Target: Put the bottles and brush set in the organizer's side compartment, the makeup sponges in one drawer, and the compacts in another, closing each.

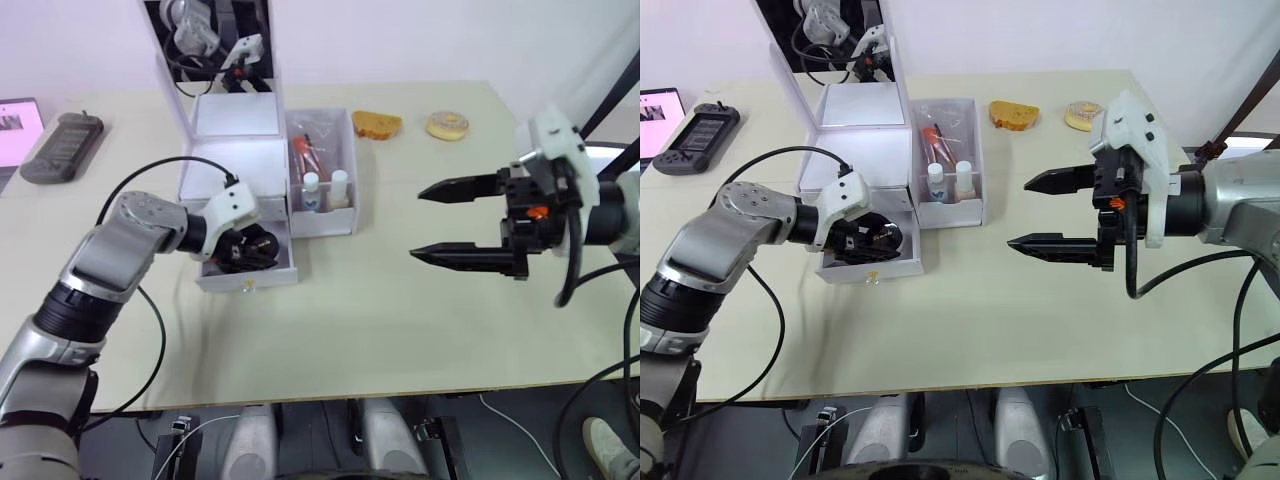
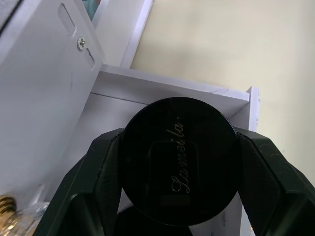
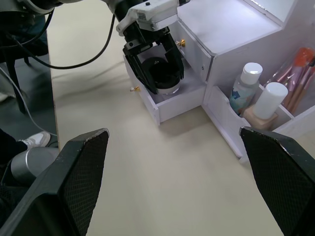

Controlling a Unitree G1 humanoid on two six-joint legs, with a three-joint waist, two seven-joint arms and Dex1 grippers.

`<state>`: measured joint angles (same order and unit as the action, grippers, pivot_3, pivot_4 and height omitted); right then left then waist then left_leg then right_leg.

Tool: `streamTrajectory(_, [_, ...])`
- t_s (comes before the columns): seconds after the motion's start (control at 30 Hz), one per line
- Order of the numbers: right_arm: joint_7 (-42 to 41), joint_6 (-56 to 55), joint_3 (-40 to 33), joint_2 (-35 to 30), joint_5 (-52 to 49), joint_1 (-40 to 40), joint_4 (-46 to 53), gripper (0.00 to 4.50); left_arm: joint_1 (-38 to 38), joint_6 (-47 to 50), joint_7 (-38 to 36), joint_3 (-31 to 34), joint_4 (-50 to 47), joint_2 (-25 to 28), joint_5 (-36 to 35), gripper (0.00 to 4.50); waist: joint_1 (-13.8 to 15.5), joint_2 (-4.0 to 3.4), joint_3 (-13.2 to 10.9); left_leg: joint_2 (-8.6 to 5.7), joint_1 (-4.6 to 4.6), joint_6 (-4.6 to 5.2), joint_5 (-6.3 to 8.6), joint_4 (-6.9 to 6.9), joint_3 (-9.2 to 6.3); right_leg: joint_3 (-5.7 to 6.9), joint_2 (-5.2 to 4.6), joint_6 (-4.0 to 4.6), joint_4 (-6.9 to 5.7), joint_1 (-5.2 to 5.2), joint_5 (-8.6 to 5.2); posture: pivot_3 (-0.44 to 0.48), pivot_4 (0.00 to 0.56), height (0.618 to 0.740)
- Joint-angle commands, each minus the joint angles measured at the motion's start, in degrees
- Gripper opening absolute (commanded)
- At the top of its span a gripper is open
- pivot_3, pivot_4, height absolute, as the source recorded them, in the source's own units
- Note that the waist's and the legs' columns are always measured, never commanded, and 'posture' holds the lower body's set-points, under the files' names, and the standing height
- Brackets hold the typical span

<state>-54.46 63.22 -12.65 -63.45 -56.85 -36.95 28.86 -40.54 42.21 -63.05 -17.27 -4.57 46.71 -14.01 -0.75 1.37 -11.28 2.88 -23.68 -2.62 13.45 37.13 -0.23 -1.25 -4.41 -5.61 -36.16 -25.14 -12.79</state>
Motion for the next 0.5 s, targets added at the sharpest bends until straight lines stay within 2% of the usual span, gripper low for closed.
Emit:
streamTrajectory(0.03, [-0.3, -1.5, -2.1, -1.2, -0.2, -0.3, 0.0, 4.5, -1.5, 0.5, 0.3, 0.6, -0.6, -0.7, 0.5, 2.65, 0.0, 0.0, 0.0, 0.0, 0.0, 0.0, 0.0, 0.0, 0.0, 0.0, 0.0, 0.0, 0.0, 0.0, 0.0, 0.0, 0.15, 0.74])
streamTrajectory(0.07, [-0.3, -1.7, -2.0, -1.3, -0.2, -0.2, 0.0, 4.5, -1.6, 1.0, 0.2, 0.9, -0.8, -1.0, 0.2, 2.65, 0.0, 0.0, 0.0, 0.0, 0.0, 0.0, 0.0, 0.0, 0.0, 0.0, 0.0, 0.0, 0.0, 0.0, 0.0, 0.0, 0.15, 0.74])
streamTrajectory(0.13, [-0.4, -2.0, -2.0, -1.5, -0.1, 0.0, -0.1, 4.5, -2.1, 2.5, 0.5, 1.5, -0.9, -1.7, -0.3, 3.7, 0.0, 0.0, 0.0, 0.0, 0.0, 0.0, 0.0, 0.01, 0.0, 0.0, 0.0, 0.0, 0.0, 0.01, 0.0, 0.0, 0.15, 0.74])
streamTrajectory(0.2, [-0.5, -2.3, -2.0, -1.8, -0.2, 0.2, -0.1, 4.5, -2.5, 3.2, 0.3, 1.8, -1.2, -1.5, -0.3, 4.47, 0.0, 0.0, 0.0, 0.0, 0.0, 0.0, 0.0, 0.01, -0.01, 0.0, 0.0, 0.0, 0.0, 0.02, 0.0, 0.0, 0.15, 0.74])
streamTrajectory(0.5, [-1.7, -3.9, -1.4, -2.2, 0.6, 0.6, -0.9, 4.5, -1.7, 7.8, -0.5, 4.4, -5.8, 1.6, -2.9, 4.47, -0.1, 0.0, 0.0, 0.0, 0.09, 0.01, -0.01, 0.04, -0.03, 0.0, 0.01, 0.01, -0.06, 0.08, 0.0, 0.0, 0.15, 0.74])
